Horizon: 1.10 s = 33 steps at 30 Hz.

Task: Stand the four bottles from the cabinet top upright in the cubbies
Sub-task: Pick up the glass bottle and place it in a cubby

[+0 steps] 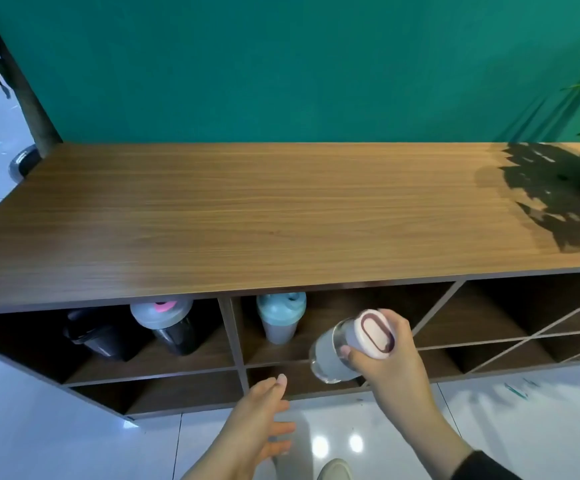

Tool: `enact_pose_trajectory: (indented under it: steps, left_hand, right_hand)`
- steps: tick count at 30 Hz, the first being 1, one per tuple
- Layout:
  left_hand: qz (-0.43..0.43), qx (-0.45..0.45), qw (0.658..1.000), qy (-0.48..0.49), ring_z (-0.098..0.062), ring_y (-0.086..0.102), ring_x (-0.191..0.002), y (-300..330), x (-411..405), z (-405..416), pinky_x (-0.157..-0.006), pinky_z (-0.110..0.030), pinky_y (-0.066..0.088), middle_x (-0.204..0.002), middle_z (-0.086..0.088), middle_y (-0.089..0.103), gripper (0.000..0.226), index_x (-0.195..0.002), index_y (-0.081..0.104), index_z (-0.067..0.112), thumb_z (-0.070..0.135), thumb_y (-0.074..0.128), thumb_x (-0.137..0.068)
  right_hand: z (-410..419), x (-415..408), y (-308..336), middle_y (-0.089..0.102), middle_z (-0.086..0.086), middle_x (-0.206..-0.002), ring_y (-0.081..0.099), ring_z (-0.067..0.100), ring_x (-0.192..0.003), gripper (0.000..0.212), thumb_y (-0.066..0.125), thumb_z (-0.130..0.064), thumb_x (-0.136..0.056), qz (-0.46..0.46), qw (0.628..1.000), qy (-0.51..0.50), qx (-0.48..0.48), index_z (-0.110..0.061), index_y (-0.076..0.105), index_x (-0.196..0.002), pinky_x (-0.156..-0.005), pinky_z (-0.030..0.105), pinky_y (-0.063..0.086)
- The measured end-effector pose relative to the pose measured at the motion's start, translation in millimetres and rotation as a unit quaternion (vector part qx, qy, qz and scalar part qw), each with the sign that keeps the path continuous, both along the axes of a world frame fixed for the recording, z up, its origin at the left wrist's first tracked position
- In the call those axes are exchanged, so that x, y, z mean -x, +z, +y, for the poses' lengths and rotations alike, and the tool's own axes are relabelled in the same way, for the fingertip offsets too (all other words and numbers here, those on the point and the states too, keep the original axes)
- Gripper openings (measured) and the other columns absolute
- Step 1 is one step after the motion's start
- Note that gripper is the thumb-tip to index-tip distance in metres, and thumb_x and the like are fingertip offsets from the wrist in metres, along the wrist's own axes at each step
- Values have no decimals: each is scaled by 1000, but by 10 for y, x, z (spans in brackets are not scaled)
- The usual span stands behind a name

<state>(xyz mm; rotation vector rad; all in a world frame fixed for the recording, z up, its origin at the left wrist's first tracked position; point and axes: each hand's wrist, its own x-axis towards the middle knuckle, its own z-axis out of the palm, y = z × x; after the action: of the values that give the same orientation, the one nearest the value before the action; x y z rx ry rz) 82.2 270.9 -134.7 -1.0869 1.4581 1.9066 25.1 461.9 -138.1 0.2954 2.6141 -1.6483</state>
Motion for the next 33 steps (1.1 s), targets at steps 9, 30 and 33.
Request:
enact_pose_trajectory:
  steps: [9, 30, 33]
  left_hand:
    - [17, 57, 998, -27, -31, 73, -91, -113, 102, -177, -79, -43, 60, -103, -10, 75, 26, -114, 63, 20, 40, 54, -99]
    - [11, 79, 996, -31, -30, 74, -90, -144, 161, -220, -77, -41, 61, -101, -9, 76, 20, -108, 63, 24, 40, 54, -99]
    - [18, 88, 995, -35, -28, 75, -87, -169, 160, -237, -69, -37, 62, -95, -6, 77, 21, -108, 64, 24, 41, 54, -99]
  right_hand:
    - [51, 656, -398, 55, 0, -123, 55, 18, -111, 74, 82, -20, -77, 19, 999, -33, -31, -22, 42, -139, -90, 31, 48]
    - [0, 984, -644, 53, -15, -107, 53, 17, -108, 70, 82, -22, -76, -17, 999, -42, -10, -39, 35, -125, -92, 33, 44]
    - [28, 871, -661, 56, -2, -128, 54, 17, -117, 88, 86, -14, -71, 9, 999, -43, 14, -24, 34, -141, -102, 35, 44]
